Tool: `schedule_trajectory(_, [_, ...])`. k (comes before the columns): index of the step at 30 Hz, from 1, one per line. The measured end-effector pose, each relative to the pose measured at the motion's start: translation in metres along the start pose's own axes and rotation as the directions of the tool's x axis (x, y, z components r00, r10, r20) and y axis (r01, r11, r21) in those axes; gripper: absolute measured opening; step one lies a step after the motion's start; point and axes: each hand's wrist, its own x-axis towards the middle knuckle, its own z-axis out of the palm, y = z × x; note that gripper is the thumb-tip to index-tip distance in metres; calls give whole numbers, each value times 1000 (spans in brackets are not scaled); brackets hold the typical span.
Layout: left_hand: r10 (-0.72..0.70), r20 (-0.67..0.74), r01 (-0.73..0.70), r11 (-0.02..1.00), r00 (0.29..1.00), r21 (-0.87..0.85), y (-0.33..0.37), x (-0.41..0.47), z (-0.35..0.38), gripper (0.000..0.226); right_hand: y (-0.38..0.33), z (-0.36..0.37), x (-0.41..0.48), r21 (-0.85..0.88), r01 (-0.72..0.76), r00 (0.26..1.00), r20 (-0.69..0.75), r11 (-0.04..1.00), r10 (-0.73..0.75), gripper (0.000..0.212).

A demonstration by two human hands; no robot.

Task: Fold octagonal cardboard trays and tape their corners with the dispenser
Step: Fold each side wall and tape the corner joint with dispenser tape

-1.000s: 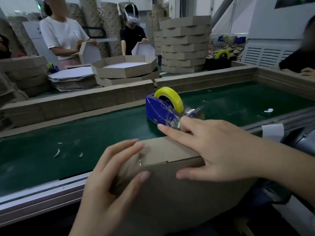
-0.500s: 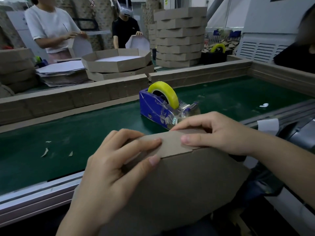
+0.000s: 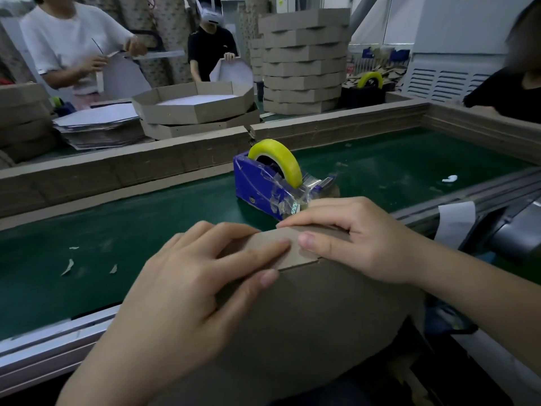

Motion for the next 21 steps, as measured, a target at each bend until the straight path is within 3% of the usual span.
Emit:
schedule_trajectory(3, [9, 14, -9, 1000, 1000, 15, 2, 2, 2, 38, 4, -1, -1, -23, 28, 1000, -5, 999, -28, 42])
schedule_trajectory(8, [-8, -7, 8, 1000, 1000, 7, 2, 2, 6, 37, 12, -1, 0, 108, 19, 1000, 7, 994, -20, 38])
schedule_trajectory(14, [-7, 10, 5, 990, 1000, 138, 3, 5, 6, 38, 18, 2, 3, 27, 85, 996, -12, 996, -84, 38])
schedule_trajectory(21, [-16, -16, 18, 995, 1000, 97, -1, 6, 14, 37, 27, -3, 10, 153, 64, 997, 25, 986, -69, 36])
